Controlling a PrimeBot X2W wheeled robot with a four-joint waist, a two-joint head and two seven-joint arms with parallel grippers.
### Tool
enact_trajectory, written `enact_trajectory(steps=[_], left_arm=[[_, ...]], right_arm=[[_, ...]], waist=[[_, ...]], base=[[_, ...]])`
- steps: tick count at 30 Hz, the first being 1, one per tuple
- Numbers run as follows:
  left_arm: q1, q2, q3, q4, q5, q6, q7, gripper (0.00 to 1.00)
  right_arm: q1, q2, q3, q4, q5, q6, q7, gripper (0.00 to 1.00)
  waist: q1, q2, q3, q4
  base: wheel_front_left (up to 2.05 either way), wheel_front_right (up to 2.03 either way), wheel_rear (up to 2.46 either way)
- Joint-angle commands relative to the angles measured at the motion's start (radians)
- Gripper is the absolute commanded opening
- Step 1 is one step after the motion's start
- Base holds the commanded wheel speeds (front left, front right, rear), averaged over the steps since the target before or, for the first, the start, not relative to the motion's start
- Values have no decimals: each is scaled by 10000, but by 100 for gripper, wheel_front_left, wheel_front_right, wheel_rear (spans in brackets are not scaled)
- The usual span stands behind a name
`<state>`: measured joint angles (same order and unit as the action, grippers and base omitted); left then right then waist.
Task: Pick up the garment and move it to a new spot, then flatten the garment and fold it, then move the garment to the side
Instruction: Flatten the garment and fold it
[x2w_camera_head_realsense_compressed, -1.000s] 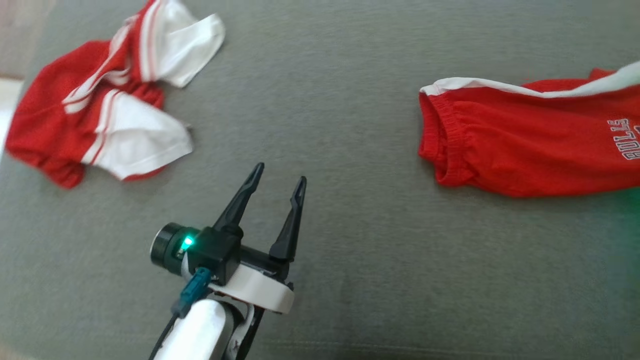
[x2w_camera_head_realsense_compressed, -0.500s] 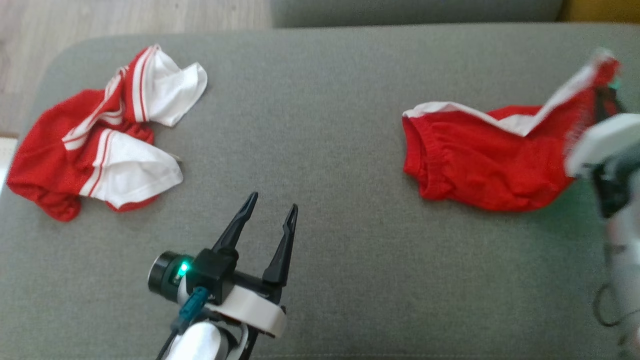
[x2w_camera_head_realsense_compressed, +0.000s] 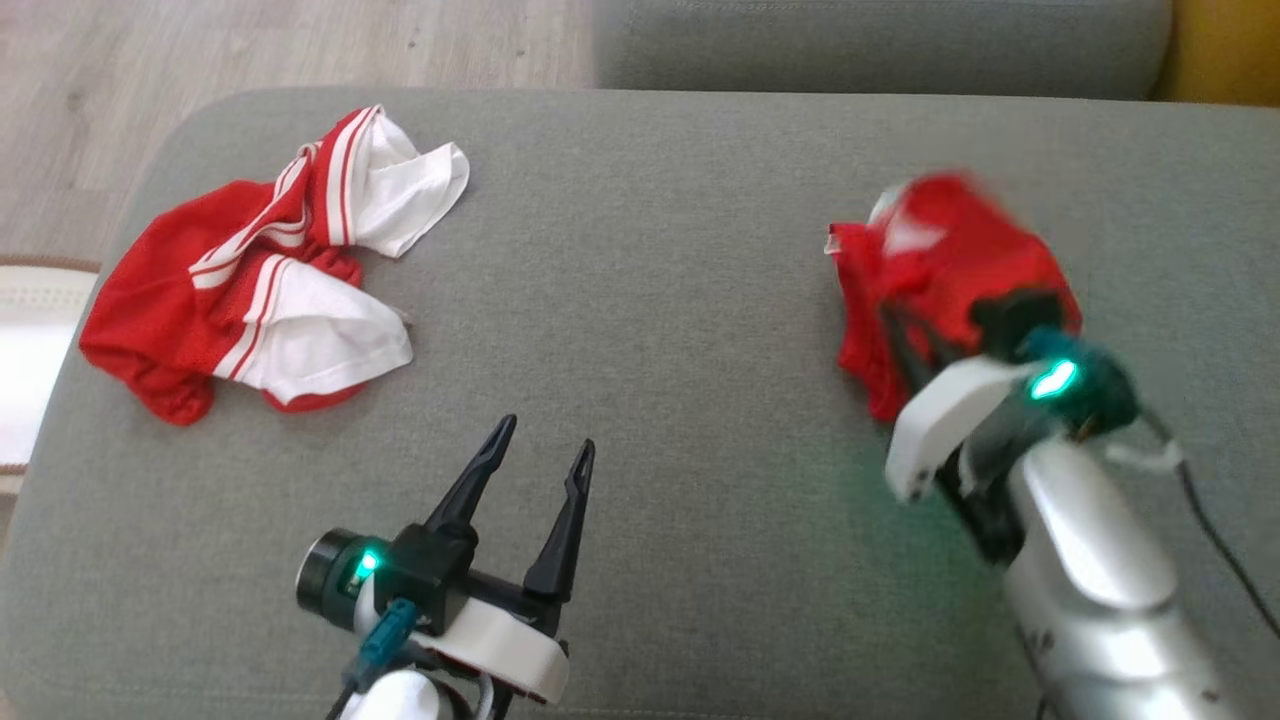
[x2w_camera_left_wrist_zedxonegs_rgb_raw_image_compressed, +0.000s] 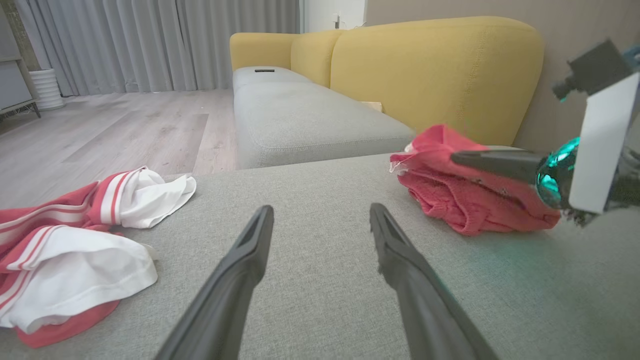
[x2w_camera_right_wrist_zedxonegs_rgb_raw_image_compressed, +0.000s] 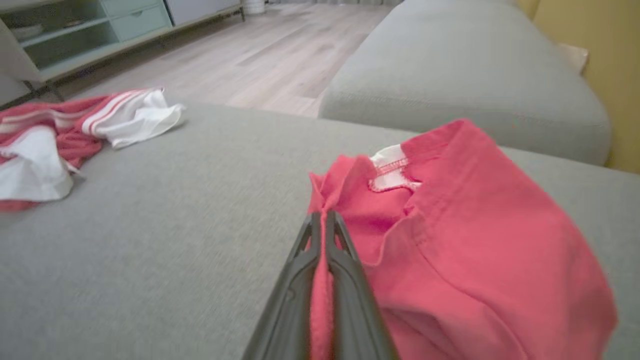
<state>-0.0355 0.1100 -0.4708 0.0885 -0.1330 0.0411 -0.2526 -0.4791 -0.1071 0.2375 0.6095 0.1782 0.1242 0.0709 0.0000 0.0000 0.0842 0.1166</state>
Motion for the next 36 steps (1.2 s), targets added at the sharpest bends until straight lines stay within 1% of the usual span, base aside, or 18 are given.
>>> enact_trajectory(steps=[1, 2, 3, 4, 6, 11, 14, 17, 21, 26, 35, 36], left_arm=[[-315, -104, 395, -321, 75, -81, -91, 100], [-326, -119, 390, -305, 87, -103, -91, 100], [-330, -131, 396, -294, 93, -119, -91, 100], [-329, -141, 412, -284, 95, -132, -91, 100], [-306, -152, 459, -262, 100, -146, -91, 100], [-150, -194, 523, -229, 158, -125, -91, 100], [-50, -231, 502, -204, 171, -156, -91, 100], [-24, -271, 412, -150, 207, -230, -91, 100], [-29, -323, 323, -117, 237, -296, -91, 100], [-95, -365, 275, -67, 257, -397, -91, 100], [-257, -472, 209, -30, 217, -437, -91, 100], [-288, -482, 205, -31, 217, -442, -91, 100]], right_arm=[[-40, 74, 439, -430, 74, 65, -7, 13], [80, 94, 632, -473, 149, 65, 10, 38], [185, 113, 768, -528, 247, 65, 13, 94], [280, 121, 870, -611, 327, 65, -27, 100], [462, 100, 999, -838, 426, 65, -139, 100], [1136, 126, 764, -1775, 533, 65, -273, 100], [1534, 166, 257, -2171, 354, 65, -94, 100], [1654, 227, -398, -2192, 73, 65, 77, 100], [1305, 320, -1037, -1680, -317, 65, 224, 100], [588, 421, -1371, -609, -643, 65, 368, 100], [-464, 480, -1908, 1078, -1158, 65, 169, 100], [-561, 487, -1956, 1271, -1174, 65, 153, 95]], waist=[[0, 0, 47, 79], [0, 0, 49, 109], [0, 0, 42, 125], [0, 0, 30, 136], [0, 0, -9, 139], [0, 0, -162, 54], [0, 0, -267, -37], [0, 0, -368, -31], [0, 0, -414, 77], [0, 0, -306, 352], [0, 0, 70, 757], [0, 0, 116, 791]], base=[[0, 0, 0], [0, 0, 0], [0, 0, 0], [0, 0, 0], [0, 0, 0], [0, 0, 0], [0, 0, 0], [0, 0, 0], [0, 0, 0], [0, 0, 0], [0, 0, 0], [0, 0, 0]])
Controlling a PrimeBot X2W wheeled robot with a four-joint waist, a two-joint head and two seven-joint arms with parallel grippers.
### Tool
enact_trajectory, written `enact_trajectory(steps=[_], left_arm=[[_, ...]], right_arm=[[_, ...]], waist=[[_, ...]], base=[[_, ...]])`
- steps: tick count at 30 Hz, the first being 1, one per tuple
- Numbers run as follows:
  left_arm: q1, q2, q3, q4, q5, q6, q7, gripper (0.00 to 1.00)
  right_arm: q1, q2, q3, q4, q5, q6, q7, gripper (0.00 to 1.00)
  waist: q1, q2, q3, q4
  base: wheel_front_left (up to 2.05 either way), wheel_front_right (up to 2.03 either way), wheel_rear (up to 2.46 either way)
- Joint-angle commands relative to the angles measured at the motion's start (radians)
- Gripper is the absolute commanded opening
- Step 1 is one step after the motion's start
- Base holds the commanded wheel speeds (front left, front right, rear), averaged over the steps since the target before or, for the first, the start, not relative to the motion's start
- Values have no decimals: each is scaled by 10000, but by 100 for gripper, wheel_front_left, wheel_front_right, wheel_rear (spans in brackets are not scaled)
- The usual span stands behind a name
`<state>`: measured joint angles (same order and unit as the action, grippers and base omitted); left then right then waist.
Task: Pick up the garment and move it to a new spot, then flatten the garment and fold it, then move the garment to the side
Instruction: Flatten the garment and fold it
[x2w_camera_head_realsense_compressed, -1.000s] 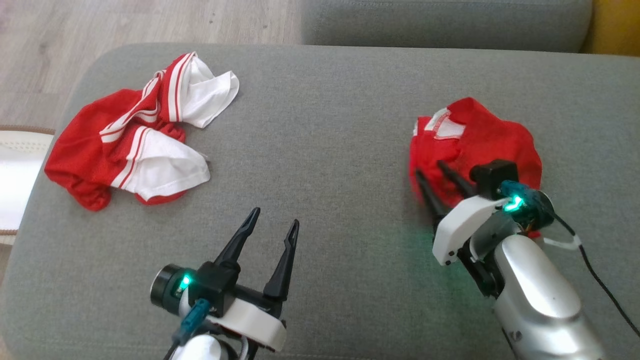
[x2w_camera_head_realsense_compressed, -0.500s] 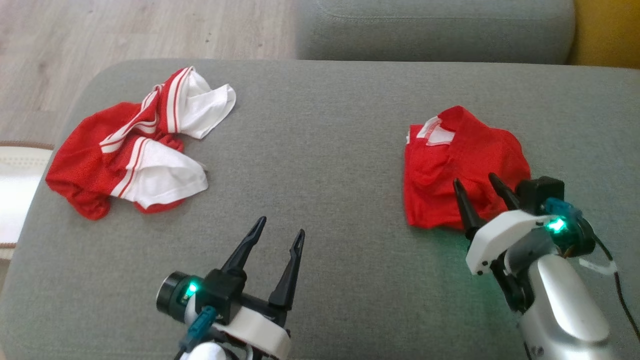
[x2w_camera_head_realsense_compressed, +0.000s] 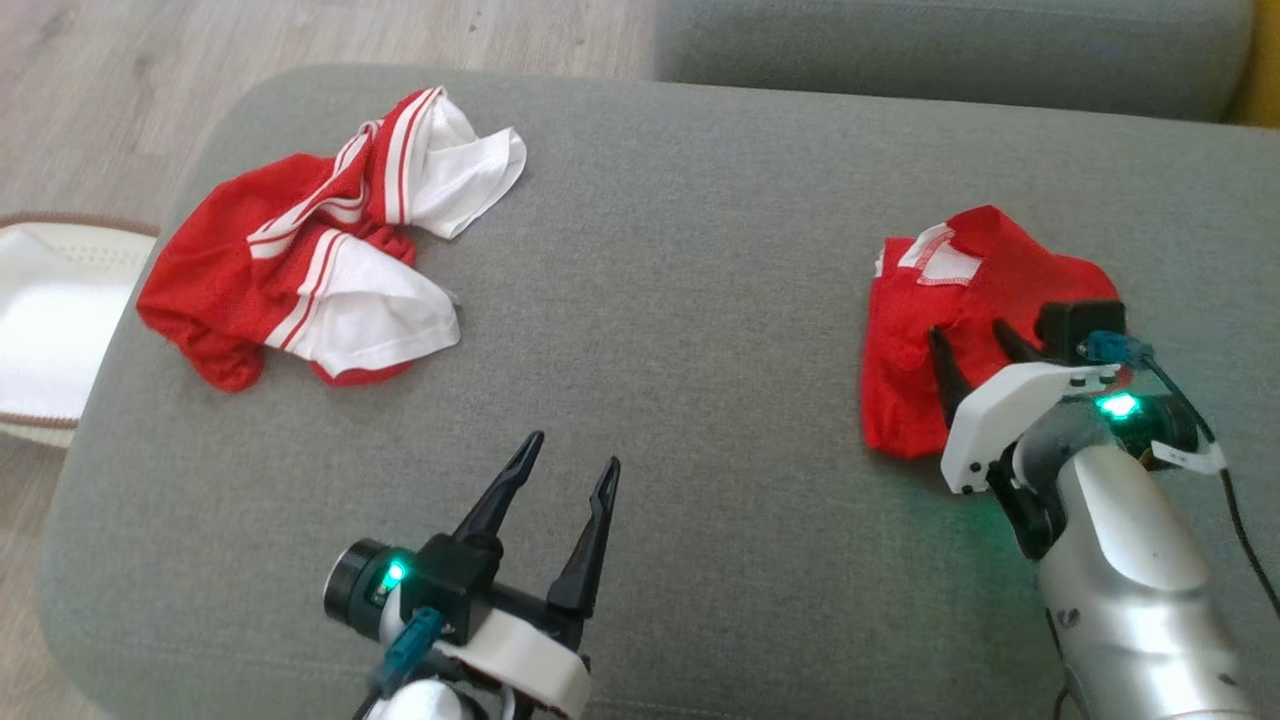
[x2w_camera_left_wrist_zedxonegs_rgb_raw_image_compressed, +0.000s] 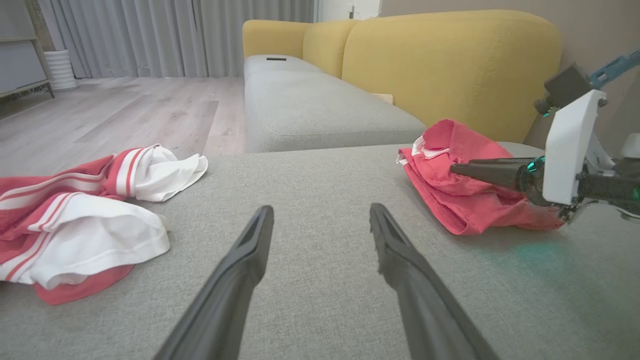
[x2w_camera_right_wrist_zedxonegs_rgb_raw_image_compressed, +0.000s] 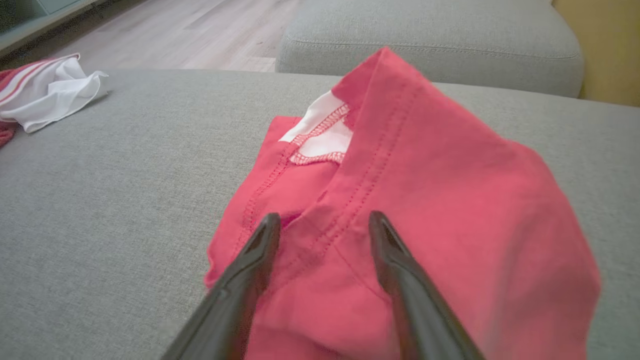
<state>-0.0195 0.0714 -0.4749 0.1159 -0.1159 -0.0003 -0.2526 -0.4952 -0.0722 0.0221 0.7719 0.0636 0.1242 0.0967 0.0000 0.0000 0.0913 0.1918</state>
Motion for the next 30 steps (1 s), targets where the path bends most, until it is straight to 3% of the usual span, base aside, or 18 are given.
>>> enact_trajectory(steps=[1, 2, 5, 11, 16, 26, 30], left_arm=[[-478, -106, 249, -305, 45, -30, -91, 100], [-508, -113, 257, -304, 44, -32, -91, 100], [-586, -129, 310, -298, 55, -28, -91, 100], [-607, -147, 441, -287, 113, 16, -91, 100], [-497, -157, 528, -310, 165, 16, -91, 100], [-471, -170, 616, -339, 212, -95, -91, 100], [-492, -174, 634, -330, 227, -146, -91, 100]], right_arm=[[-490, 144, 193, -173, -76, 65, -131, 81], [-571, 148, 194, -30, -125, 65, -180, 69], [-769, 166, 199, 333, -165, 65, -401, 0], [-804, 199, 599, 406, 50, 65, -1009, 0], [-204, 211, 1405, -656, 583, 65, -1305, 0], [1479, 103, 2650, -3027, 1378, 65, -166, 1], [1909, 10, 2906, -3500, 1626, 65, 158, 33]], waist=[[0, 0, 80, 61], [0, 0, 126, 76], [0, 0, 196, 66], [0, 0, 174, -104], [0, 0, 67, -388], [0, 0, 66, -556], [0, 0, 81, -511]], base=[[0, 0, 0], [0, 0, 0], [0, 0, 0], [0, 0, 0], [0, 0, 0], [0, 0, 0], [0, 0, 0]])
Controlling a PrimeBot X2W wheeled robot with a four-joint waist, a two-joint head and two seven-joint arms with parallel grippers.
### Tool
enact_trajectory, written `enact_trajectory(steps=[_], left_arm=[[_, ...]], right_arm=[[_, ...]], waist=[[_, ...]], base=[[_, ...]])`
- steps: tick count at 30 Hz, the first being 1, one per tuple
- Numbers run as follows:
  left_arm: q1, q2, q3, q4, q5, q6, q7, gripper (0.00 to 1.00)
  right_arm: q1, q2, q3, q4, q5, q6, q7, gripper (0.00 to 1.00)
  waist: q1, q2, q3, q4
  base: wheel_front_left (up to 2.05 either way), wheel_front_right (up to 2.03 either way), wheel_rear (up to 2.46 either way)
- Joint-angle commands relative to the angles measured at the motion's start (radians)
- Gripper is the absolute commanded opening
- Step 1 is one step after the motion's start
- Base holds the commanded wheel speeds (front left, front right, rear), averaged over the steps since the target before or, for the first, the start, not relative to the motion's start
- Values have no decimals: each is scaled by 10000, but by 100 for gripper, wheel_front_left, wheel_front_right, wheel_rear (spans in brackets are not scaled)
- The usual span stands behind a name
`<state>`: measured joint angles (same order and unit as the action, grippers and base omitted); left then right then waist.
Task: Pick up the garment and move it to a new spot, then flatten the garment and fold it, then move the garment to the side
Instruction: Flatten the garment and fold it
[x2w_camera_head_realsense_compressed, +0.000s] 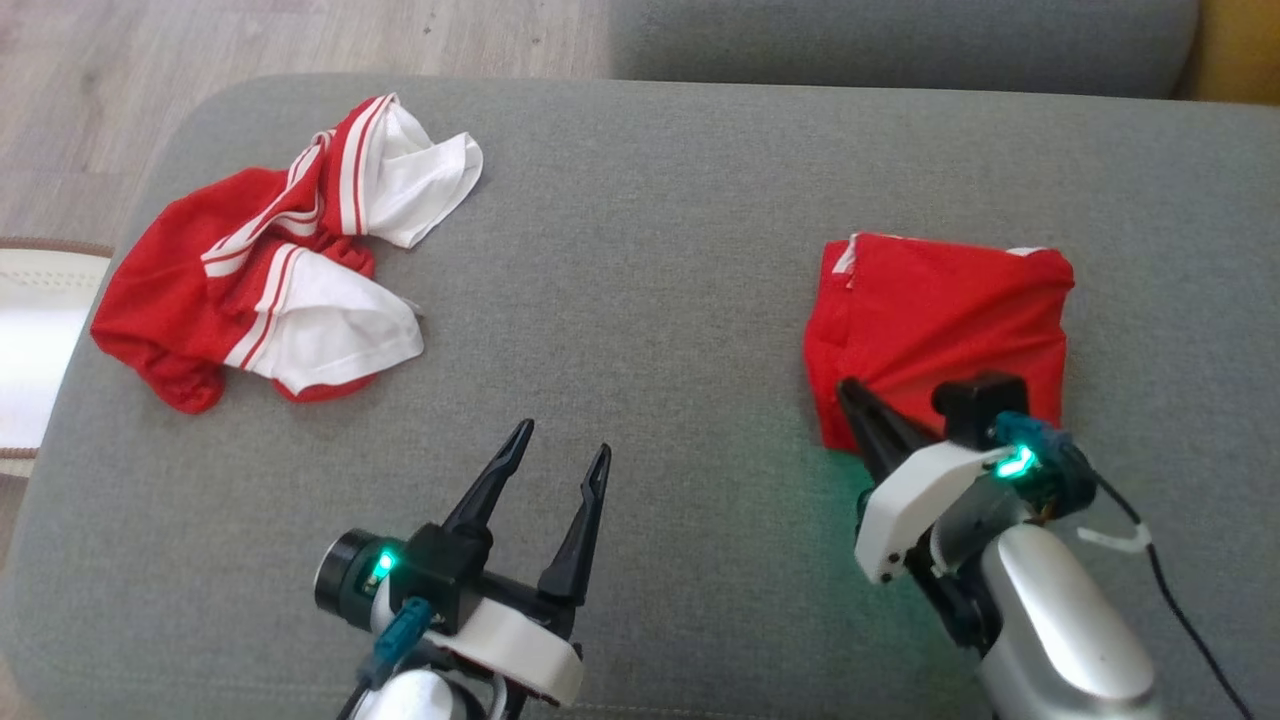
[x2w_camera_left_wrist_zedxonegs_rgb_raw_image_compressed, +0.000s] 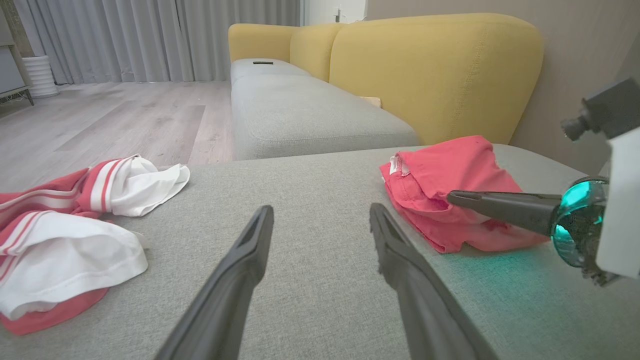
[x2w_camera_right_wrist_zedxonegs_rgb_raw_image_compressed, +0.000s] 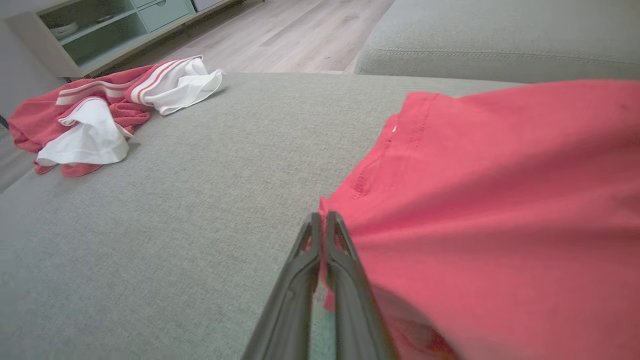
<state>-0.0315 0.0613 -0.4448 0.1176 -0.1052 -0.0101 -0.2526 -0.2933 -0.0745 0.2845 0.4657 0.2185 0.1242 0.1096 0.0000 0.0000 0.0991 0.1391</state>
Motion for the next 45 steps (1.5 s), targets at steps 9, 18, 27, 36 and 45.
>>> enact_trajectory(steps=[9, 18, 27, 36, 45], left_arm=[[-248, -79, 456, -275, 123, -48, -91, 100], [481, -91, 1167, -294, -347, 427, -91, 100], [1287, -98, 1927, -543, -651, 604, -92, 100], [2121, -104, 2458, -825, -414, 677, -92, 100], [2644, -91, 2661, -983, 251, 668, -92, 100]], right_arm=[[498, -18, 318, -1257, 428, 65, -177, 100], [1259, 1, -641, -1086, 419, 65, -2198, 100], [1589, -120, -1326, -613, 213, 65, -3639, 100], [2682, 5, -1943, -1532, 24, 65, -3710, 100], [3478, 124, -1832, -1789, -274, 65, -3712, 100]], waist=[[0, 0, -290, 2], [0, 0, -1153, -446], [0, 0, -1679, -929], [0, 0, -2127, -1077], [0, 0, -2380, -1055]], base=[[0, 0, 0], [0, 0, 0], [0, 0, 0], [0, 0, 0], [0, 0, 0]])
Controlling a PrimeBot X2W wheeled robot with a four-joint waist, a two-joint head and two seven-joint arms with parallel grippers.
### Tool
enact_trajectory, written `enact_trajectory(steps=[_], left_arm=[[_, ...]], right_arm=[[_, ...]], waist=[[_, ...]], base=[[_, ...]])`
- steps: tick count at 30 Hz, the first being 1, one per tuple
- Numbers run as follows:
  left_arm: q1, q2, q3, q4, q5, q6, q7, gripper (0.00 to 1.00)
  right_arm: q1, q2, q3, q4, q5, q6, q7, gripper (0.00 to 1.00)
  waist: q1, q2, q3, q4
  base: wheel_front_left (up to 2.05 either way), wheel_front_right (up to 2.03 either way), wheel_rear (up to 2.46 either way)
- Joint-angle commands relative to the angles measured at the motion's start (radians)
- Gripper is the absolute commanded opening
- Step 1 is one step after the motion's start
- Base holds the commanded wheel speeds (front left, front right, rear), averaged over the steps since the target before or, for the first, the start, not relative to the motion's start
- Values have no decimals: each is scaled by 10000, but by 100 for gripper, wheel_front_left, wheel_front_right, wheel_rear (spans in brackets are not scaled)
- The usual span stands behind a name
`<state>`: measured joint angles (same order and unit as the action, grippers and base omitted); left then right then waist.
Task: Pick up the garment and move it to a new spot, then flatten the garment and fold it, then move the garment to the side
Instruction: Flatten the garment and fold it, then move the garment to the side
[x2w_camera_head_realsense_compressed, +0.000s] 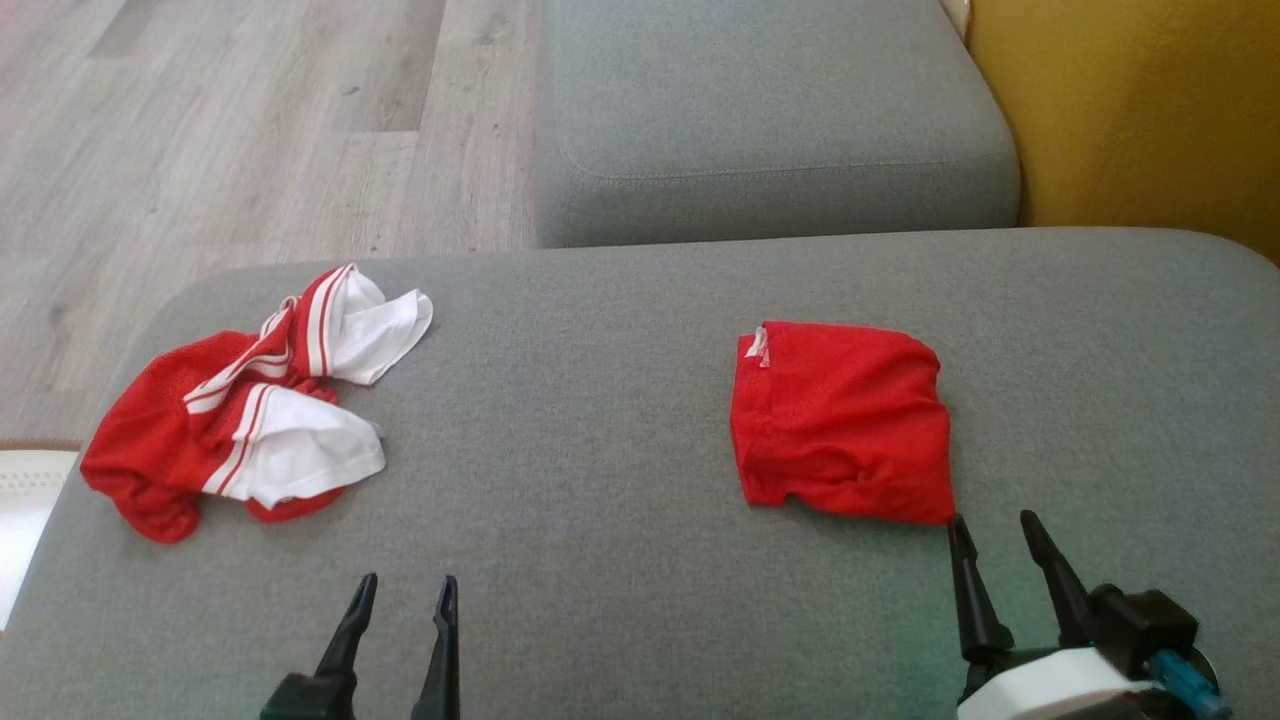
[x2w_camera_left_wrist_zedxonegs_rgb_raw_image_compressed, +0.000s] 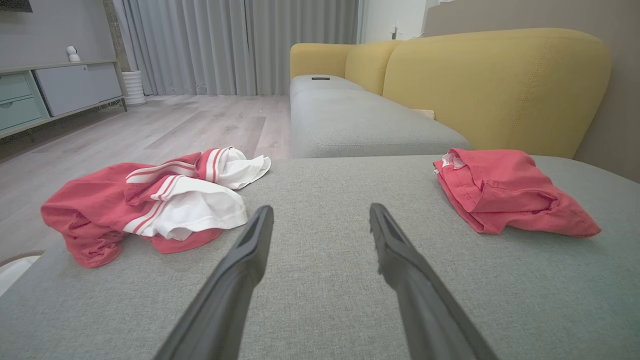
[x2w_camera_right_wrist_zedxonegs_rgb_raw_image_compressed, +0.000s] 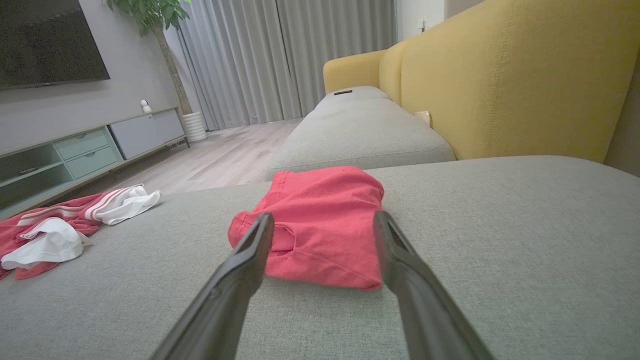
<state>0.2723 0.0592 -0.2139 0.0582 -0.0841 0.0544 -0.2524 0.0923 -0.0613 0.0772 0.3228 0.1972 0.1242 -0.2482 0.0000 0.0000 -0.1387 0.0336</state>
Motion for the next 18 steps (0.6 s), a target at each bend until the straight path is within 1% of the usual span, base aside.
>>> enact_trajectory(steps=[1, 7, 18], left_arm=[[-371, -71, 391, -402, 65, 8, -93, 100], [-285, -74, 492, -455, 249, -100, -93, 100], [-351, -80, 480, -424, 384, -179, -93, 100]], right_arm=[[-353, 2, 231, -362, -88, 65, -134, 100], [-286, 55, 70, -246, -350, 65, -135, 100], [-251, 94, 70, -208, -594, 65, -135, 100]], waist=[[0, 0, -13, -1], [0, 0, -49, 3], [0, 0, 15, 45]], base=[[0, 0, 0], [0, 0, 0], [0, 0, 0]])
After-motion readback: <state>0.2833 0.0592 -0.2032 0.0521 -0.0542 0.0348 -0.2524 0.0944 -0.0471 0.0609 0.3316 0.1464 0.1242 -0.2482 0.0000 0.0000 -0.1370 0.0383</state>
